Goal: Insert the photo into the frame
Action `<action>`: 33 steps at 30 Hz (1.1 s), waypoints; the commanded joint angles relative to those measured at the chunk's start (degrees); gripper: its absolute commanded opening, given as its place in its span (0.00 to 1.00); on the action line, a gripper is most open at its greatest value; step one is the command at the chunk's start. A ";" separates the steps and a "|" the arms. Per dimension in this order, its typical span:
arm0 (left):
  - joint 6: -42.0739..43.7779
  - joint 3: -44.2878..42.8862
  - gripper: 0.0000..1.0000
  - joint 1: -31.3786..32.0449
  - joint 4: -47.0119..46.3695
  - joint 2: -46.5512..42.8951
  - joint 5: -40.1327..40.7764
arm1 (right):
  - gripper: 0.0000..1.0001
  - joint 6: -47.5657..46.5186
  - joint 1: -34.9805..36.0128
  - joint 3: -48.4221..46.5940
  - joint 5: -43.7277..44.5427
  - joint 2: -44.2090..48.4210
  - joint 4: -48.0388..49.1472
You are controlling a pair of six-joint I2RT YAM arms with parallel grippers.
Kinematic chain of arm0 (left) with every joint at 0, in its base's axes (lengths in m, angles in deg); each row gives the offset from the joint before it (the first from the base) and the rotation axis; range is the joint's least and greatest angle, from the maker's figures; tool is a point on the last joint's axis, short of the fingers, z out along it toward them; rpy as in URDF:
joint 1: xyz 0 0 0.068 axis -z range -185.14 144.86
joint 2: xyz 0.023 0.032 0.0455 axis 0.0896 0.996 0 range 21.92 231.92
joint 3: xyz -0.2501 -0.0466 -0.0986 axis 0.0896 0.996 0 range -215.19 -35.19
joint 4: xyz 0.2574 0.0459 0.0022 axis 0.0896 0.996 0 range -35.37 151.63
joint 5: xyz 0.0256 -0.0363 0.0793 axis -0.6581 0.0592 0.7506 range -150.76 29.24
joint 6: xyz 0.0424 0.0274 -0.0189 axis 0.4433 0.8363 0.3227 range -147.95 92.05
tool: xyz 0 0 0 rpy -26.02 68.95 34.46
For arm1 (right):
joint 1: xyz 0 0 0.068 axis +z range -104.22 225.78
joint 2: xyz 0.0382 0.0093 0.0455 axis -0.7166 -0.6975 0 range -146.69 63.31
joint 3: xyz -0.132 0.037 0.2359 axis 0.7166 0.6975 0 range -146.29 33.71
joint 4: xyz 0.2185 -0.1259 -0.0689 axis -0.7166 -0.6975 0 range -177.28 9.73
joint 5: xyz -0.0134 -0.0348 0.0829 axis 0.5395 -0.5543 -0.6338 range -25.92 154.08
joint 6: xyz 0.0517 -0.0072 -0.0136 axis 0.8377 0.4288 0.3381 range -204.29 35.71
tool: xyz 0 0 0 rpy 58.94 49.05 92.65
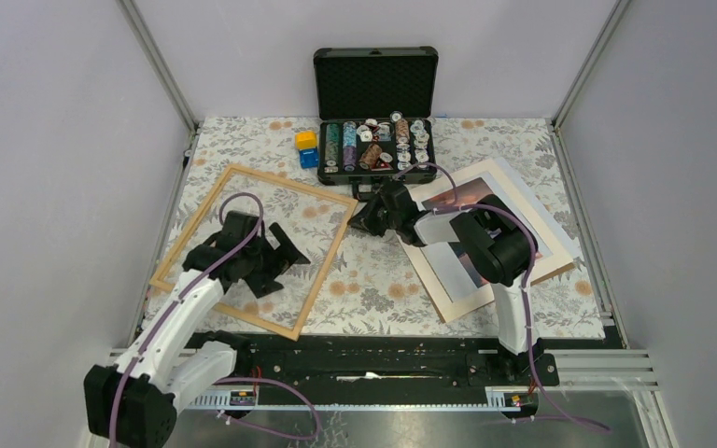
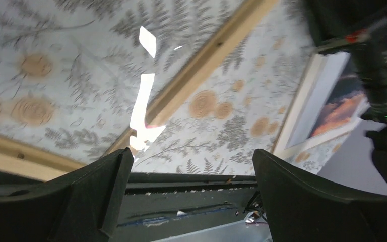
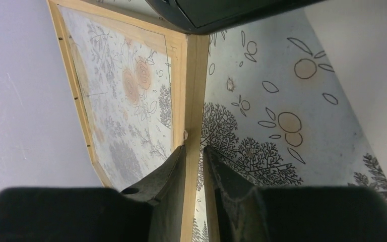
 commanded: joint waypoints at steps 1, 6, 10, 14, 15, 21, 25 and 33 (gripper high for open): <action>-8.63 2.13 0.98 0.18 10.06 3.40 2.18 | 0.27 -4.47 -0.30 -2.58 1.96 -1.78 -0.64; -17.28 7.97 0.99 0.47 18.16 -5.67 6.12 | 0.33 -5.67 -0.30 -1.38 0.84 -1.55 2.87; -21.45 12.74 0.99 0.80 15.39 -11.08 8.08 | 0.41 -7.46 -0.09 -0.29 -0.17 0.44 3.86; -19.64 12.22 0.99 0.82 14.37 -4.44 8.93 | 0.44 -9.91 -0.15 -1.10 -0.47 1.46 1.44; -19.16 12.01 0.99 0.82 14.21 -2.62 8.96 | 0.45 -10.09 -0.12 -0.93 -0.55 1.69 1.47; -18.88 13.80 0.99 0.90 10.01 -0.16 9.71 | 0.52 -16.44 -0.04 -0.76 -2.56 5.87 -2.36; -18.80 14.29 0.99 0.91 8.57 -0.62 10.19 | 0.65 -28.26 0.47 -3.80 -2.38 11.30 -12.47; -17.70 14.75 0.98 0.89 4.42 -0.27 9.95 | 0.69 -40.64 0.56 -16.33 -9.63 7.44 -22.56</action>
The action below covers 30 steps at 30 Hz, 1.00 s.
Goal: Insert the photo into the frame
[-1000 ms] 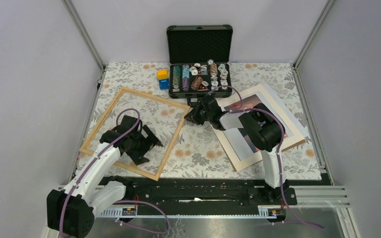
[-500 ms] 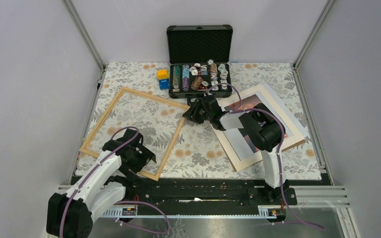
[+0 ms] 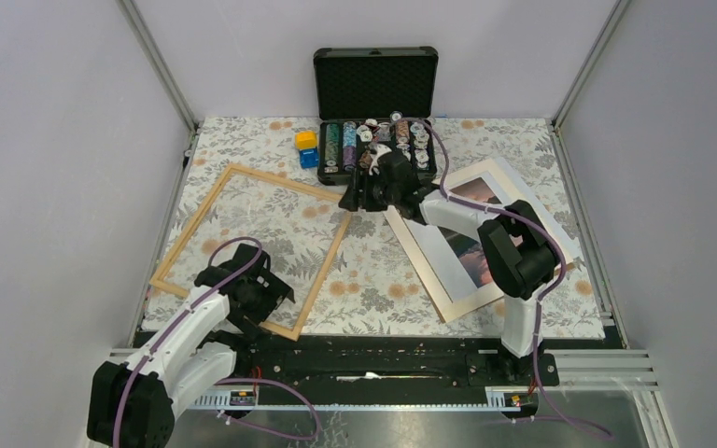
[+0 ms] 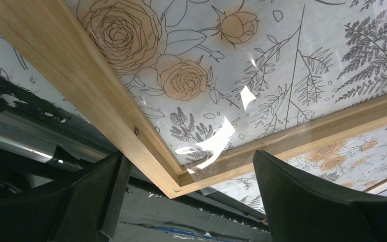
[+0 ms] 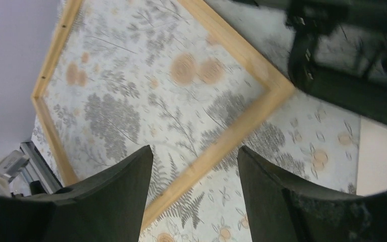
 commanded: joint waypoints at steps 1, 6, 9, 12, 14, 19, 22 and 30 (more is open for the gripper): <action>-0.21 -0.41 0.98 0.16 -4.14 0.56 1.10 | 0.68 -7.11 0.64 -8.85 -6.98 -3.26 -7.05; 0.21 -0.41 0.99 0.13 -5.51 0.46 0.33 | 0.68 4.29 6.23 -1.93 -5.46 -0.03 -2.32; 0.67 -0.15 0.98 0.16 -6.18 0.37 -0.22 | 0.70 13.91 10.21 5.72 -4.75 4.57 1.51; 0.71 0.00 0.98 0.14 -6.94 0.33 -0.88 | 0.65 24.34 13.16 14.98 -7.02 7.91 11.45; 0.46 0.35 0.99 0.12 -7.67 0.16 -1.53 | 0.55 28.50 14.88 19.43 -6.30 9.36 15.79; 0.71 0.82 0.98 0.10 -8.70 -0.39 -2.39 | 0.42 31.84 16.96 22.73 -5.16 8.30 18.37; 0.71 0.57 0.98 0.13 -8.74 -1.34 -3.10 | 0.39 34.15 17.83 23.66 -6.35 5.70 21.85; 0.35 1.04 0.98 0.13 -9.07 -3.26 -3.42 | 0.33 37.06 21.12 22.51 -8.65 0.33 26.67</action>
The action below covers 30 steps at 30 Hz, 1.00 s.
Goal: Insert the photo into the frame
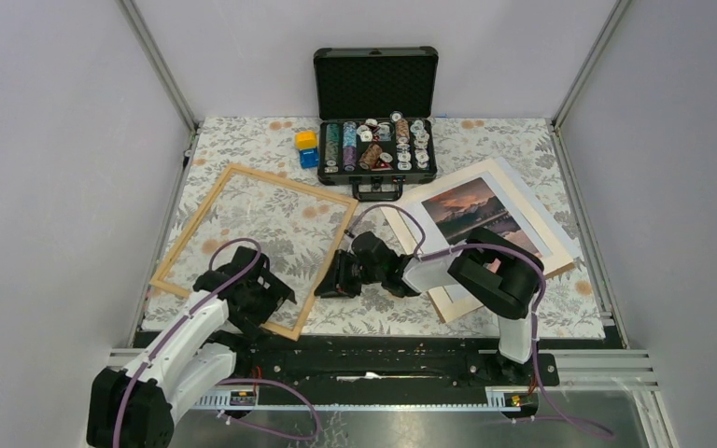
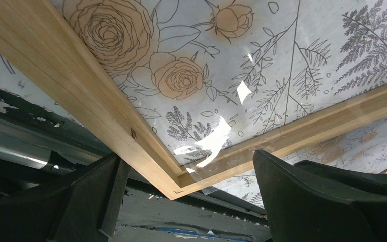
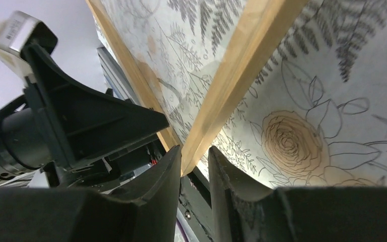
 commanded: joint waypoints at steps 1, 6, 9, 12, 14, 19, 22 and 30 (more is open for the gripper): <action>-0.92 -0.43 0.98 0.16 -7.62 -1.14 -2.18 | 0.33 2.52 1.71 -0.47 -1.10 -1.07 4.18; -0.75 -0.66 0.99 0.12 -7.95 -0.54 -2.44 | 0.33 3.01 2.55 0.01 -1.56 -2.62 5.31; -0.71 -0.76 0.99 0.16 -8.12 -0.52 -2.70 | 0.33 3.83 3.51 -0.48 -2.11 -4.15 6.51; -0.75 -0.84 0.99 0.16 -8.15 -0.70 -2.77 | 0.33 3.96 4.17 -1.29 -1.88 -4.80 6.62; -0.75 -0.77 0.98 0.11 -8.09 -0.87 -2.82 | 0.33 3.92 4.31 -1.67 -1.98 -5.17 6.62; -0.75 -0.76 0.99 0.15 -8.11 -0.76 -3.00 | 0.25 4.32 4.73 -2.29 -2.43 -5.62 7.85; -0.84 -0.76 0.98 0.10 -8.15 -0.93 -3.04 | 0.20 4.92 4.82 -2.59 -2.97 -5.33 8.71; -0.85 -1.01 0.98 0.16 -8.13 -1.22 -3.16 | 0.10 6.97 5.25 -3.20 -4.21 -6.22 12.02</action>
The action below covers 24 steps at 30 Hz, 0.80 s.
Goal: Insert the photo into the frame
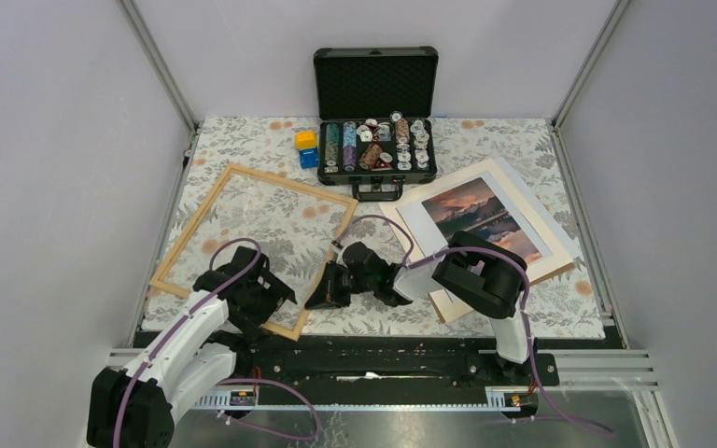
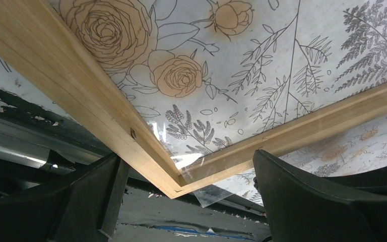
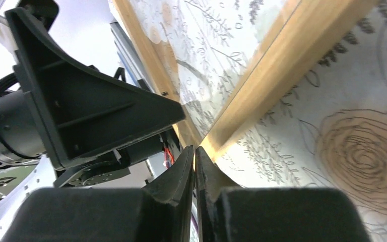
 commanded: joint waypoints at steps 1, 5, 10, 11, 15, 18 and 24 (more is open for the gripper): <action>-1.06 -0.99 0.98 0.11 -8.12 -1.26 -2.56 | 0.09 2.17 1.03 -2.53 -1.42 -1.34 5.57; -1.18 -0.95 0.98 0.15 -8.32 -1.57 -3.06 | 0.08 2.19 1.59 -4.06 -1.30 -2.92 4.88; -1.32 -0.96 0.98 0.10 -8.47 -2.16 -3.57 | 0.01 1.48 1.93 -4.02 0.77 -3.89 2.47; -1.39 -0.88 0.98 0.16 -8.51 -2.28 -3.57 | 0.00 1.40 1.91 -4.11 0.92 -4.04 2.51; -1.71 -0.31 0.98 0.16 -8.88 -2.41 -4.16 | 0.00 1.16 2.02 -5.21 0.63 -5.26 2.80; -1.76 -0.16 0.98 0.15 -8.90 -2.33 -4.38 | 0.00 0.92 2.23 -5.73 0.50 -5.60 3.34; -2.00 0.00 0.98 0.15 -8.91 -2.72 -4.54 | 0.00 -1.22 2.72 -4.67 1.47 -3.00 5.26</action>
